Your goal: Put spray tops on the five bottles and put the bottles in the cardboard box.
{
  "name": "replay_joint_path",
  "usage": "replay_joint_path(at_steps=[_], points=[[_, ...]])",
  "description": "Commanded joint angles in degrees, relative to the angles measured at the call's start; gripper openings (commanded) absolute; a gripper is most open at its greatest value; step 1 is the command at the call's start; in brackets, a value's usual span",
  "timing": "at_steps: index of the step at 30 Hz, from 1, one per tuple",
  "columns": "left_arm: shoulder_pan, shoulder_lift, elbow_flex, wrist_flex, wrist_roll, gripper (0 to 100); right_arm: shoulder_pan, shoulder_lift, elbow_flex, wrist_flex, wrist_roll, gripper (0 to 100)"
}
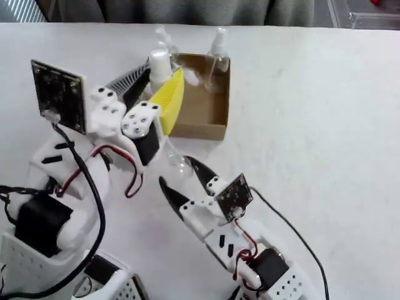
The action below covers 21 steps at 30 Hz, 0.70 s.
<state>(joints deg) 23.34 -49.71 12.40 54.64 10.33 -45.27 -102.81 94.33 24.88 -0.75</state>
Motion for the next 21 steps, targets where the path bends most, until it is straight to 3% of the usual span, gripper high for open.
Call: replay_joint_path(at_steps=[1, 13, 21], points=[[0.2, -0.1, -0.4, 1.2, -0.7, 2, -0.1, -0.7, -0.9, -0.5, 0.7, 1.5], [-0.7, -0.4, 8.2, -4.8, -0.8, 2, -0.2, -0.7, -0.9, -0.5, 0.7, 1.5], [-4.2, -0.5, 5.9, -6.3, -0.7, 2, -0.3, -0.7, -0.9, -0.3, 0.7, 1.5]])
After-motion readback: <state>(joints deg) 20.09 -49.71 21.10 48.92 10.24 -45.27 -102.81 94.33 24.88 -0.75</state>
